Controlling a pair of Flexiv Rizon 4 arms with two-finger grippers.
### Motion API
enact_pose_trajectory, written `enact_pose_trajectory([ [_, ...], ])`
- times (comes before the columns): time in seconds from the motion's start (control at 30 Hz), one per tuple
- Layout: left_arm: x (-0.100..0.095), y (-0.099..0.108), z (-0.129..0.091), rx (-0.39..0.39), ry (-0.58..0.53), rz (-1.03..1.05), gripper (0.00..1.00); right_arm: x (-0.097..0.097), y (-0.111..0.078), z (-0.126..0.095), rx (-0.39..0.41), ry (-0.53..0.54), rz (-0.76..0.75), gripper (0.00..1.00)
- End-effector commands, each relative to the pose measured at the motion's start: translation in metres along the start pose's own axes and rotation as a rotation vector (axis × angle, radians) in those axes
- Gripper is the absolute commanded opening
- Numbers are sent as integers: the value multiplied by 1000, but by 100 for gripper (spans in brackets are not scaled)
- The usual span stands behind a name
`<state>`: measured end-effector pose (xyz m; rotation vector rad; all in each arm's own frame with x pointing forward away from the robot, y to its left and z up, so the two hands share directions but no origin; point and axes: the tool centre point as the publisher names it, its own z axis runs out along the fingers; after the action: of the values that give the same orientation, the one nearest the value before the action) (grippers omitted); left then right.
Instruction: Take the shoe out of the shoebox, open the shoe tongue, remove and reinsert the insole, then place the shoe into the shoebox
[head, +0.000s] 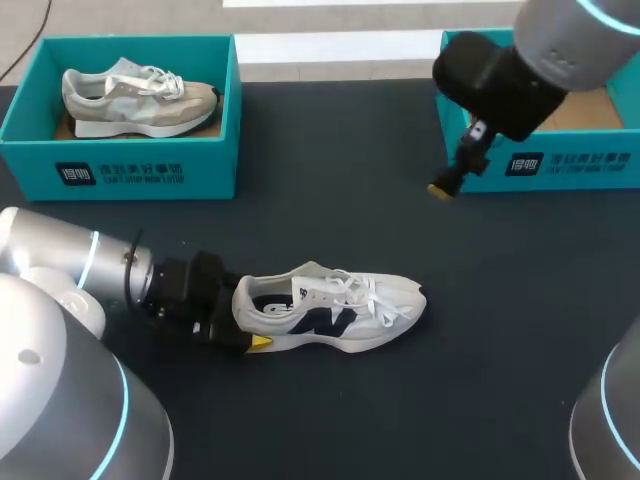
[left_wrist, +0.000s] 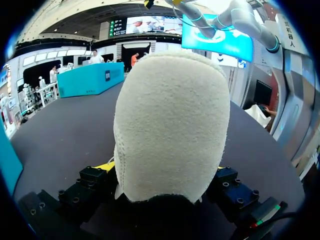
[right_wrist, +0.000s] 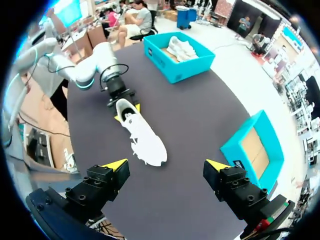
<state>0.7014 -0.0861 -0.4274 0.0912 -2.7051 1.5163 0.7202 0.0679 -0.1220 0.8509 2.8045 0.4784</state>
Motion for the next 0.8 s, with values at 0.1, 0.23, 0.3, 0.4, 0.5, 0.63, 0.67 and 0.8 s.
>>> enact_pose_trajectory([
  [0.1,-3,4,4,-3,-2,0,0,6,10,0,120,-230,448,100],
  [0.23,-3,4,4,-3,-2,0,0,6,10,0,120,-230,448,100],
  [0.3,-3,4,4,-3,-2,0,0,6,10,0,120,-230,448,100],
  [0.4,-3,4,4,-3,-2,0,0,9,13,6,116,-239,469,100],
  [0.5,-3,4,4,-3,-2,0,0,17,22,24,108,-264,537,100],
  [0.63,-3,4,4,-3,-2,0,0,26,32,47,89,-273,592,100],
  [0.67,-3,4,4,-3,-2,0,0,28,34,53,92,-279,604,100],
  [0.8,-3,4,4,-3,-2,0,0,34,43,79,108,-278,624,100],
])
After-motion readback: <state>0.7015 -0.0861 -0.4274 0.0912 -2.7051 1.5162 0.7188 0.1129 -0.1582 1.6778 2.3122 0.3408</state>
